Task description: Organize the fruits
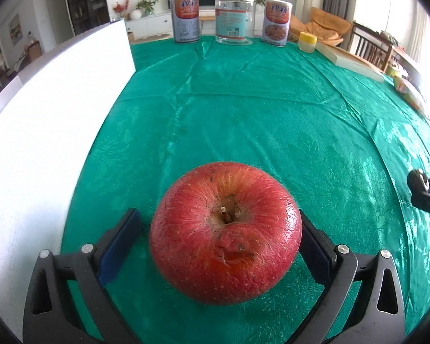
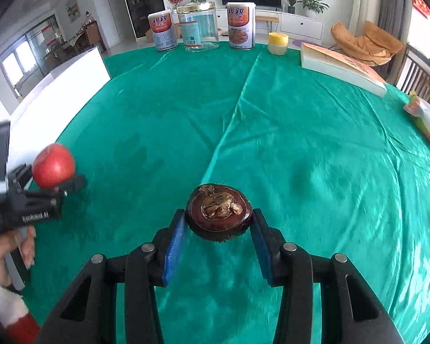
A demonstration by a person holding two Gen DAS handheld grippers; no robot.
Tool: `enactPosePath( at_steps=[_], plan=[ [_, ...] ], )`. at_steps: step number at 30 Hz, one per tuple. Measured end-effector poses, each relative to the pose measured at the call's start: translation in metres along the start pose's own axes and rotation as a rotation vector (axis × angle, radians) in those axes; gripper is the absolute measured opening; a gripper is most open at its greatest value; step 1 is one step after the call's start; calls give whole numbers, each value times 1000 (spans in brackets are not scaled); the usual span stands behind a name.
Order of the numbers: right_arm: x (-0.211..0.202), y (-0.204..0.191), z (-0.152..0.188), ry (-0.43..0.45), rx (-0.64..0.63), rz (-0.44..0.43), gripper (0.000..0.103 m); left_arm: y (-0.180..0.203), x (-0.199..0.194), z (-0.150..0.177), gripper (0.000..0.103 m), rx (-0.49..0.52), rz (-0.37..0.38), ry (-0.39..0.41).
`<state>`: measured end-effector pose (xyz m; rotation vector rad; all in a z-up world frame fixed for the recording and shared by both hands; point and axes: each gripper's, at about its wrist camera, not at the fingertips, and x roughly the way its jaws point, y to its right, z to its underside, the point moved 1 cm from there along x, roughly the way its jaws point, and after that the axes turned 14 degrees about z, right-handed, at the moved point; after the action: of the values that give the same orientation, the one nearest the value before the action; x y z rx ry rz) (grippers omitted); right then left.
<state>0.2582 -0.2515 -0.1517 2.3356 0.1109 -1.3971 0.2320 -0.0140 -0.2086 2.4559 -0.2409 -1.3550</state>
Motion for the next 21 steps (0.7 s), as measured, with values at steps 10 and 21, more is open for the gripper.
enactPosePath(
  at_steps=[10, 21],
  plan=[
    [1, -9, 21, 73, 17, 105, 89, 0, 0, 0, 102, 0, 1, 0],
    [9, -1, 19, 31, 61, 103, 103, 0, 0, 0, 102, -1, 0, 0]
  ],
)
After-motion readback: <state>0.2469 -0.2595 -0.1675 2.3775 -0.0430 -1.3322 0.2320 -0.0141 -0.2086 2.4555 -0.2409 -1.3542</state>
